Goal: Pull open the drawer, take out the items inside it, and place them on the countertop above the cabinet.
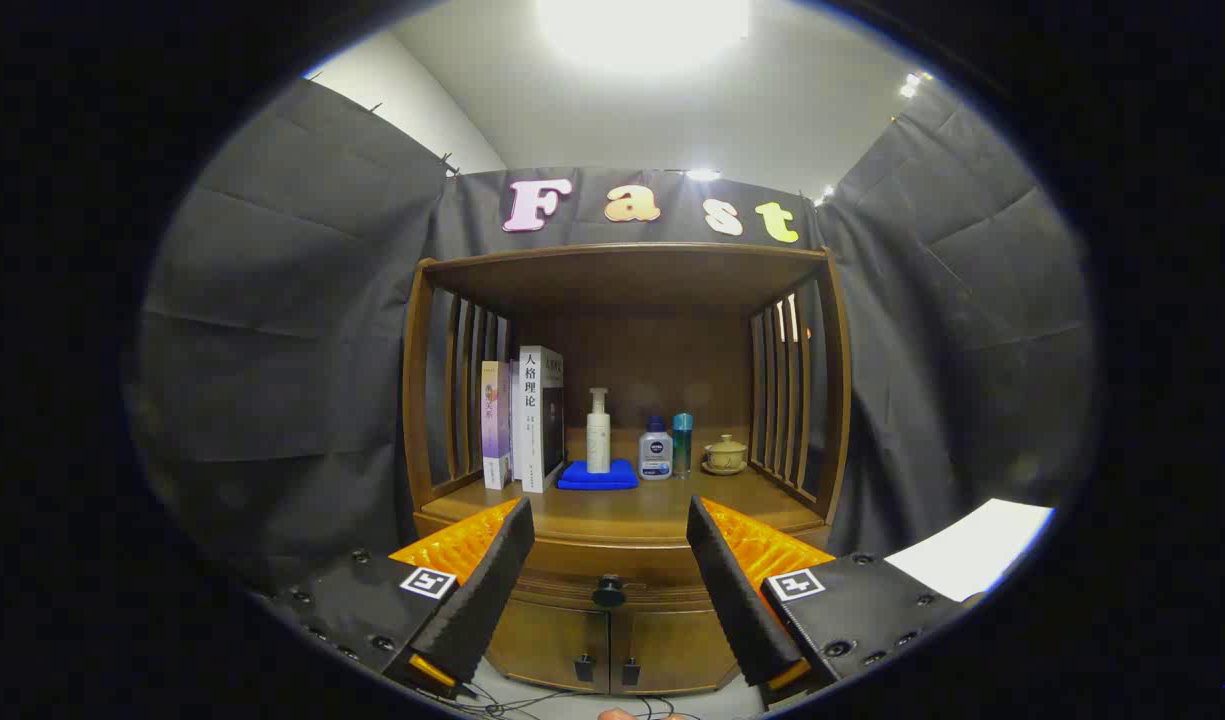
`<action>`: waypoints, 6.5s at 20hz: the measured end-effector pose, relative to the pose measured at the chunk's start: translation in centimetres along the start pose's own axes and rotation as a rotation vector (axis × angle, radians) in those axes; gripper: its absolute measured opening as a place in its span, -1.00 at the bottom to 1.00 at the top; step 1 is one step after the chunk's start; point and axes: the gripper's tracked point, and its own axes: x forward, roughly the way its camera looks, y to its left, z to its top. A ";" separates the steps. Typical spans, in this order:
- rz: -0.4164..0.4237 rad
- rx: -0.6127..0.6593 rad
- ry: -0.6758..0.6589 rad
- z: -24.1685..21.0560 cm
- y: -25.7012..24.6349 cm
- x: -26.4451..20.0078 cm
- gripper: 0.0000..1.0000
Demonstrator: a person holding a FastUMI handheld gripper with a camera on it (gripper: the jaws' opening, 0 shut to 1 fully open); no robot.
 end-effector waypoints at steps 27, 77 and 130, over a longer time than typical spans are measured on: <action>-0.019 -0.005 -0.008 -1.2 0.0 0.7 0.94; -0.039 -0.018 0.387 -22.2 0.1 14.9 -0.37; 0.174 -0.031 0.516 -21.0 1.0 -5.0 0.49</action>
